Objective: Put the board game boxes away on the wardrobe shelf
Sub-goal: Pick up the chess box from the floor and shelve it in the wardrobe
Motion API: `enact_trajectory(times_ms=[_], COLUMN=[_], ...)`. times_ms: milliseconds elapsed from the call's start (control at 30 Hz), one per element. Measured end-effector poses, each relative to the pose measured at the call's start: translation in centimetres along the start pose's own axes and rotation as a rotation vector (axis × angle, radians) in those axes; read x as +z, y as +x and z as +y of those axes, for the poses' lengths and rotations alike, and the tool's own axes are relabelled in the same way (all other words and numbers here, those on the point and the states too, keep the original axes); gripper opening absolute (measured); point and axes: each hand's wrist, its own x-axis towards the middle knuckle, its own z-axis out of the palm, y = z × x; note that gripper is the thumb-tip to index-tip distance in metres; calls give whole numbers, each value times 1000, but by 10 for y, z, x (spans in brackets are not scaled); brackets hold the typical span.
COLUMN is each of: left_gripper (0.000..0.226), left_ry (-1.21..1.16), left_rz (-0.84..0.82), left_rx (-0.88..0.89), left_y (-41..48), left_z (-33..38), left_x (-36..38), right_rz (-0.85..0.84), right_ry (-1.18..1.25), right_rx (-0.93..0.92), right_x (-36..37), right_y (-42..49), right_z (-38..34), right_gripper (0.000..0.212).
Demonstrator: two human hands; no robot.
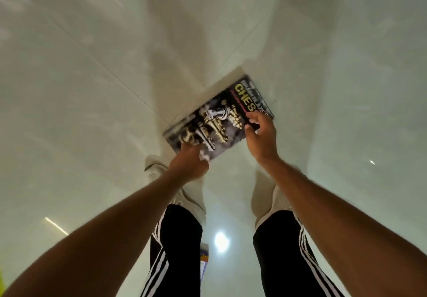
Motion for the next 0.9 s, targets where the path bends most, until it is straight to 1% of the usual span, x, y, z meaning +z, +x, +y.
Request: enact_trajectory(times_ms=[33, 67, 133, 167, 200, 233, 267, 300, 367, 400, 433, 500, 567, 633, 733, 800, 867, 900], left_gripper=[33, 32, 43, 51, 60, 68, 75, 79, 78, 72, 67, 54, 43, 44, 48, 50, 53, 54], left_ry=[-25, -41, -76, -98, -117, -135, -191, -302, -550, -623, -688, -854, -980, -1047, -1165, -1214, -1292, -1316], left_rz=[41, 132, 353, 432, 461, 428, 352, 267, 124, 92, 82, 91, 63, 63, 137, 185, 213, 223], left_rx=[18, 6, -60, -90, -122, -151, -181, -204, -243, -262, -278, -297, -272, -244, -241, -238, -238, -231], left_y=[-3, -3, 3, 8, 15, 21, 27, 34, 42, 44, 45, 32, 6, -26, -98, -149, -225, -267], left_z=[2, 4, 6, 8, 8, 8, 8, 7, 3, 1, 0, 6, 11, 13, 18, 26, 27, 25], left_x=[-1, -4, -13, -17, -20, -21, -22, -21, -15, -12, -9, -11, -22, -37, -76, -102, -136, -155], right_rz=[-12, -27, -52, -58, -58, -62, -81, -126, -264, -315, -336, -315, -301, -309, -347, -390, -476, -489], right_ry=[-15, -33, -54, -56, -51, -46, -36, -24, 9, 37, 75, 124, 114, 83, 39, 1, -53, -75], right_rx=[3, 23, 107, 158, 211, 267, 336, 405, 503, 524, 531, 493, 433, 387, 313, 219, 162, 140], right_x=[-3, -4, -3, -1, 1, 4, 8, 12, 21, 25, 27, 26, 20, 10, -16, -34, -54, -64], right_y=[3, 6, 5, 2, -1, -4, -6, -8, -14, -16, -18, -20, -23, -29, -54, -78, -113, -137], right_z=[-2, -1, 0, 2, 4, 8, 11, 14, 18, 20, 21, 19, 11, -9, -73, -116, -165, -199], right_gripper=[31, 32, 35, 37, 39, 40, 40, 38, 32, 34, 41, 53, 56, 58, 68, 70, 71, 71])
